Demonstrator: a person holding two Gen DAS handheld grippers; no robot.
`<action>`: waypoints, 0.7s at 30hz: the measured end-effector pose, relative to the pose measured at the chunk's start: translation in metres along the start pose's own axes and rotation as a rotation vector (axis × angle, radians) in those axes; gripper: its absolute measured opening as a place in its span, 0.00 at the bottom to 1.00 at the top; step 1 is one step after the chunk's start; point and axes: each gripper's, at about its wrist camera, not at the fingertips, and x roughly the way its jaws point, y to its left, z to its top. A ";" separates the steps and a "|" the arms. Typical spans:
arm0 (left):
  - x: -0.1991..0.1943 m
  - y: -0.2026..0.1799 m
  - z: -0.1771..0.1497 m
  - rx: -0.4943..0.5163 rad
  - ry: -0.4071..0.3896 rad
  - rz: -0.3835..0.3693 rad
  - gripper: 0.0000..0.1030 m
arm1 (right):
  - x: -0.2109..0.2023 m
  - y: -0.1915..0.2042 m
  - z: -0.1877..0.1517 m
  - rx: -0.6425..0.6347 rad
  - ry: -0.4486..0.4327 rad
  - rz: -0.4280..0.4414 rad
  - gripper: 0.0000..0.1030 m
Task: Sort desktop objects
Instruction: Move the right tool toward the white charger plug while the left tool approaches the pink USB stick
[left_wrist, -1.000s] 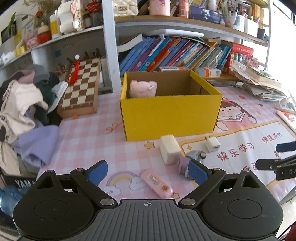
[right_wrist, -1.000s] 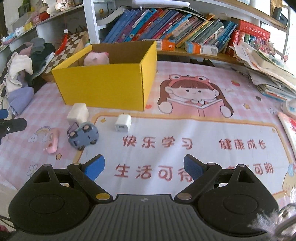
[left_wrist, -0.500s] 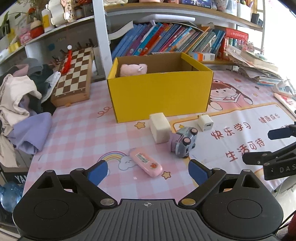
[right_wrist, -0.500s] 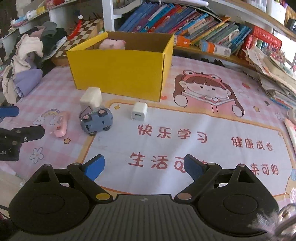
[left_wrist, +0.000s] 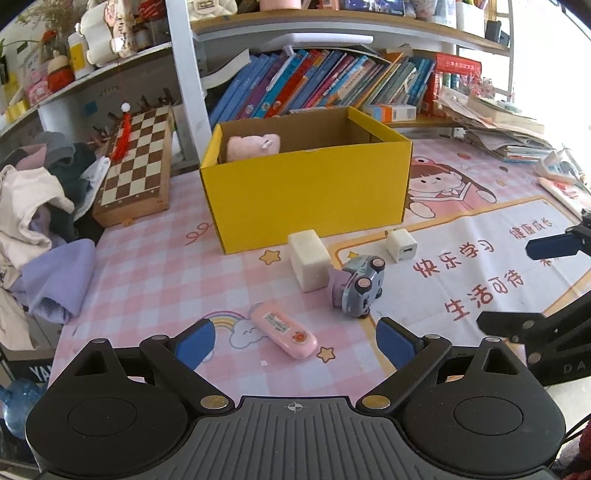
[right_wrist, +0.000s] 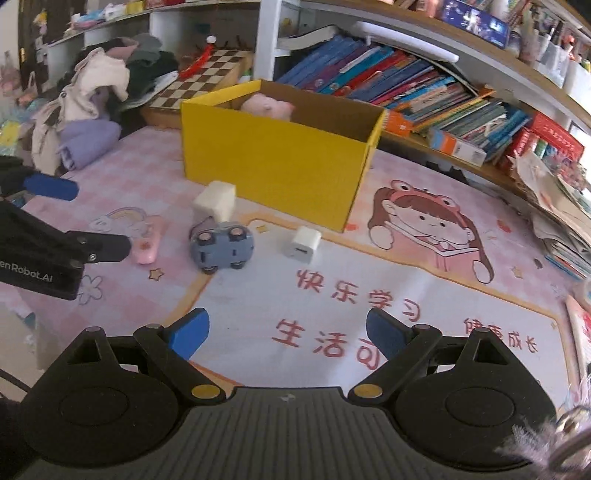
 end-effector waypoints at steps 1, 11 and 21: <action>0.001 0.000 0.000 -0.001 0.003 -0.001 0.93 | 0.001 0.000 0.000 0.001 0.003 0.003 0.90; 0.008 0.006 -0.001 -0.022 0.031 -0.012 0.93 | 0.013 -0.004 0.006 0.019 0.035 -0.005 0.88; 0.020 0.009 0.003 -0.042 0.052 -0.010 0.93 | 0.028 -0.017 0.014 0.045 0.068 -0.005 0.85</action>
